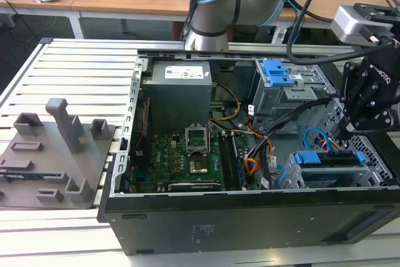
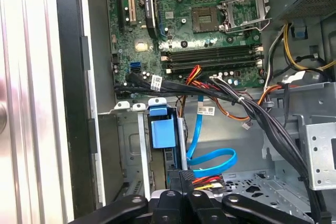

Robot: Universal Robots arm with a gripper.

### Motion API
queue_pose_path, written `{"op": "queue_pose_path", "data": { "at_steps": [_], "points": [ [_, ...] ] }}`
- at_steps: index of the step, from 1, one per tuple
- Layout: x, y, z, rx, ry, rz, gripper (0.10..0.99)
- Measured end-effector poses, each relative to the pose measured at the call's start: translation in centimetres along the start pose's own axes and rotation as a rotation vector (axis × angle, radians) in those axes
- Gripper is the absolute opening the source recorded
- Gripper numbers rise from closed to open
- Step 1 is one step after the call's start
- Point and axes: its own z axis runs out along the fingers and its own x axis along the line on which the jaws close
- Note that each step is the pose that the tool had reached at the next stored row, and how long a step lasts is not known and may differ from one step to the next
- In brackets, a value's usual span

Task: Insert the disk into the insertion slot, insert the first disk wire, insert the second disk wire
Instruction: 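Insert the second disk wire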

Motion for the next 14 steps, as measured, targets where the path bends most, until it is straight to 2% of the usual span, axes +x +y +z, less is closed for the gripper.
{"op": "queue_pose_path", "data": {
  "at_steps": [7, 11, 14],
  "points": [
    [-0.04, 0.03, 0.00, 0.000, 0.0000, 0.000, 0.106],
    [0.09, 1.27, 0.06, 0.000, 0.0000, 0.000, 0.106],
    [0.13, 1.59, 0.08, 0.000, 0.0001, 0.000, 0.106]
  ]
}}
